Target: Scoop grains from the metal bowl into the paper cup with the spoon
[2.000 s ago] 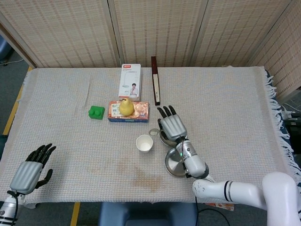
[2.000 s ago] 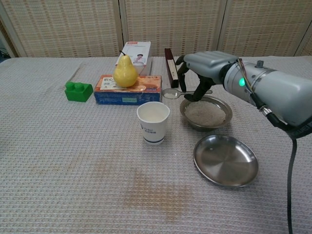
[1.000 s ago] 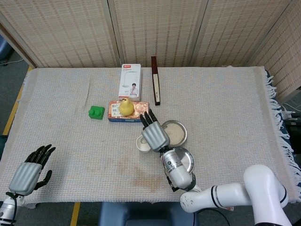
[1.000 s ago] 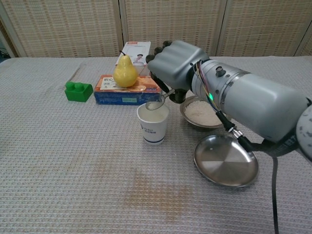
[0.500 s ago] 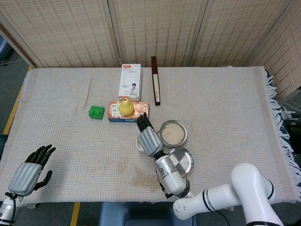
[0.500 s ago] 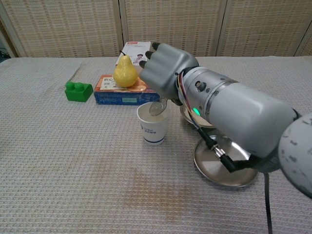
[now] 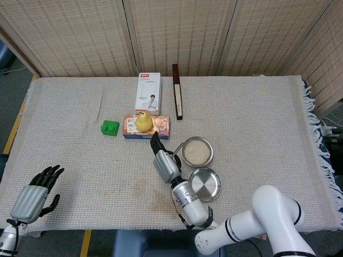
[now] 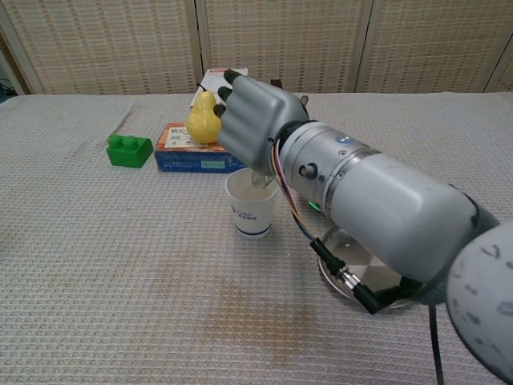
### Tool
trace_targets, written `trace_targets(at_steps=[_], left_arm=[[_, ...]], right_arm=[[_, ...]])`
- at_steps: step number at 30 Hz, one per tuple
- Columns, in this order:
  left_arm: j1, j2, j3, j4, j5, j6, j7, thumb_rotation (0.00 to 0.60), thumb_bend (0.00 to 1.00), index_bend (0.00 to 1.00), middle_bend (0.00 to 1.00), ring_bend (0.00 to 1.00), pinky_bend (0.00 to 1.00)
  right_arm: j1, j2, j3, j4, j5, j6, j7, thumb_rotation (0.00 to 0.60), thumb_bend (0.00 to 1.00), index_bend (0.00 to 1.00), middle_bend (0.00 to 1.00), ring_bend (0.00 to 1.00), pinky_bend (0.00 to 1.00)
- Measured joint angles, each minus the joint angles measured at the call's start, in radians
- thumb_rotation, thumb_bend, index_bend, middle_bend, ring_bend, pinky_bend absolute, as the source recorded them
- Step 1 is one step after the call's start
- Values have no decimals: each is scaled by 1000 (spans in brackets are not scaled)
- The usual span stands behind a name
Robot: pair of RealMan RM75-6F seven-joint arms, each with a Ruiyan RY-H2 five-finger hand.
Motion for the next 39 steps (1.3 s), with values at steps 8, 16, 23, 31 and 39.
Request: trace_targets(at_steps=[8,16,23,31,39], left_arm=[[0,1,-1,1,-1,1,-4,600,501,0,0,0,169],[-1,-1,0,2,0,-2,0,600,501,0,0,0,170],[1,-3,1,-2,2,2,9,600,500,0,0,0,172],[6,1,0,-1,-2,8,7,600,500,0,0,0,173],[8,-1,2,-6,3,11,16,600,501,0,0,0,178]], right_arm=[[8,-21,-28,39,-52,-4,-22,600,385,692,68,0,0],[0,-21,-36,46,-67,-8,-34,600,386,692,68,0,0],[-9,-19,-35,46,-84,-20,-12,600,386,694,68,0,0],[-95,2,10,-27,-104,56,166,600,385,693,70,0,0],[-232,105,7,-128,-182,108,484,600,385,691,87,0,0]])
